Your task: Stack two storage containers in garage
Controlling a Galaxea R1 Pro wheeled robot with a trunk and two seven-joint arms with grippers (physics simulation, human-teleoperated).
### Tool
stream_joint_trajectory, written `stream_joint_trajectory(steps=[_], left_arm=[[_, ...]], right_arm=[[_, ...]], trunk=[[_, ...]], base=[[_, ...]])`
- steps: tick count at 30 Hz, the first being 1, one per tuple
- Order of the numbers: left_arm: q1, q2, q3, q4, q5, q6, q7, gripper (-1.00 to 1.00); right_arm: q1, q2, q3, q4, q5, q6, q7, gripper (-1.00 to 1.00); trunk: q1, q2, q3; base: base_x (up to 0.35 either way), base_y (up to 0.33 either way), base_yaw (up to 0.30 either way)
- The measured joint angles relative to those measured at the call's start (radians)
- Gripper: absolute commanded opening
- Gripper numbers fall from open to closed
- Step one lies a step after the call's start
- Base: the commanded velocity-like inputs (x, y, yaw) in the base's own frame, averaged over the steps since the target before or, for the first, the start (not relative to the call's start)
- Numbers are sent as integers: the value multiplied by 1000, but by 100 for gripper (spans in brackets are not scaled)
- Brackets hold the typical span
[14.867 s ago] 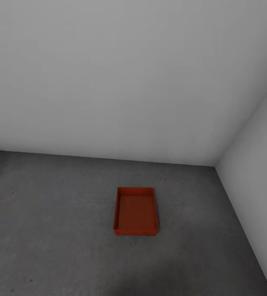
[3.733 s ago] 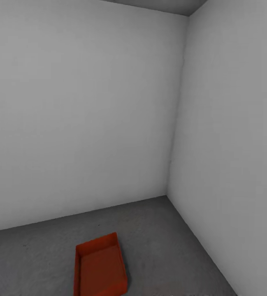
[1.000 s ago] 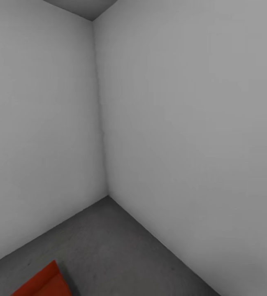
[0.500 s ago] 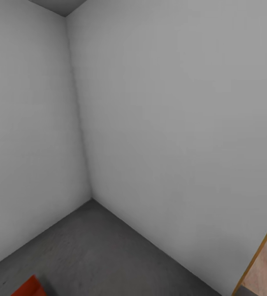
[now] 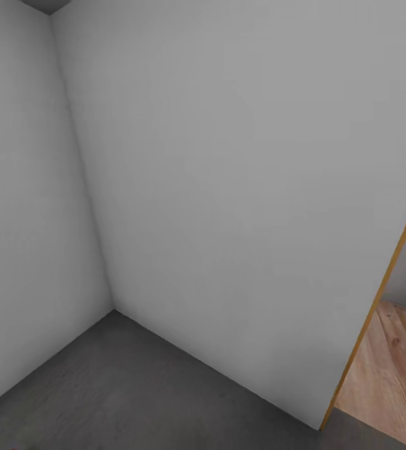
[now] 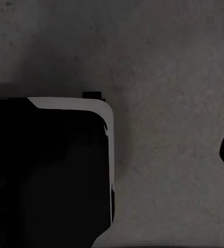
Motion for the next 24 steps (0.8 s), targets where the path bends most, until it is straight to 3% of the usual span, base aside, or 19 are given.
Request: stream_joint_trajectory(steps=[24], left_arm=[[0, -1, -1, 1, -4, 13, -18, 100]], right_arm=[[0, -1, 0, 0, 0, 0, 0, 100]], trunk=[[0, 0, 10]], base=[[0, 0, -298]])
